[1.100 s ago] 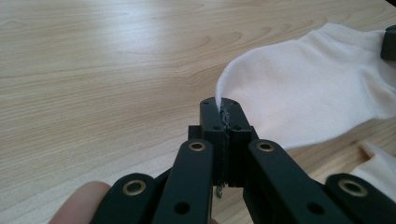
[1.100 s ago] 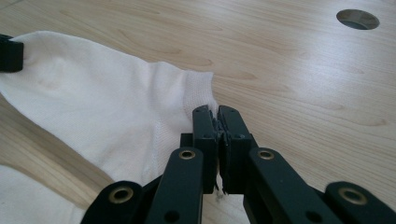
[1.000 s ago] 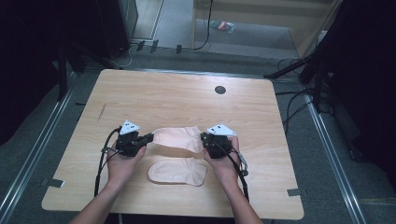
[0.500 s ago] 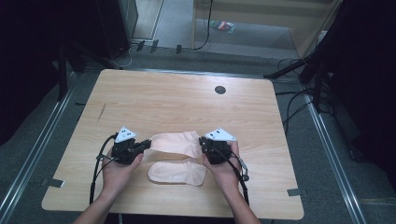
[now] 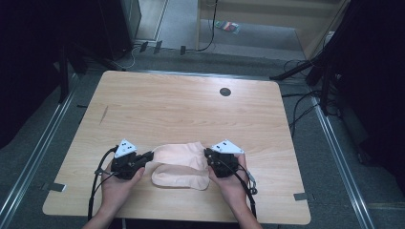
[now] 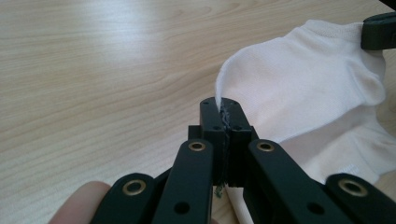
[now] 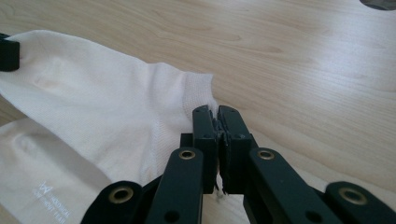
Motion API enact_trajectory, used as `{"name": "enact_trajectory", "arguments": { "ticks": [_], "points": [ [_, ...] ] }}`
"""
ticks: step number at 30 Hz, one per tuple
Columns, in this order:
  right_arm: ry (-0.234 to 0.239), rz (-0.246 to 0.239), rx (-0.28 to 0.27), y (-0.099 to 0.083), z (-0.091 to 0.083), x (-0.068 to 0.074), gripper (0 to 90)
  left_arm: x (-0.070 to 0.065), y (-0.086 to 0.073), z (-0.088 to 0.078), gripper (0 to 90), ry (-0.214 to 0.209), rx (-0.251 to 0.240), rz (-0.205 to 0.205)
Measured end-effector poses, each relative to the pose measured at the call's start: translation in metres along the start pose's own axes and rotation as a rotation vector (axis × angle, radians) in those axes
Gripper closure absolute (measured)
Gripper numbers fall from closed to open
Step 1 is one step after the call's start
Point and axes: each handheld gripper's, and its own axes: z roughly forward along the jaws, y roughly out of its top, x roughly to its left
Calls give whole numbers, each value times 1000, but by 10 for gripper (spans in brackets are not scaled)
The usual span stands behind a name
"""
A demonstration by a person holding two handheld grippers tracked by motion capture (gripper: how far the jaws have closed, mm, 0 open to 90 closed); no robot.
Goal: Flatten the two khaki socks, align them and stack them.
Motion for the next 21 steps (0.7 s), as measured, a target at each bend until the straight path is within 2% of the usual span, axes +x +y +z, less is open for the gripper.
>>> {"name": "enact_trajectory", "arguments": {
  "ticks": [12,17,21],
  "points": [
    [19,13,5,-12,-15,6,876,-13,-16,-9,900,-24,10,3],
    [29,3,12,-18,-20,10,876,-16,-21,-15,900,-24,12,7],
    [43,16,13,-21,-22,11,876,-15,-25,-19,900,-34,9,-12]
  ]
}}
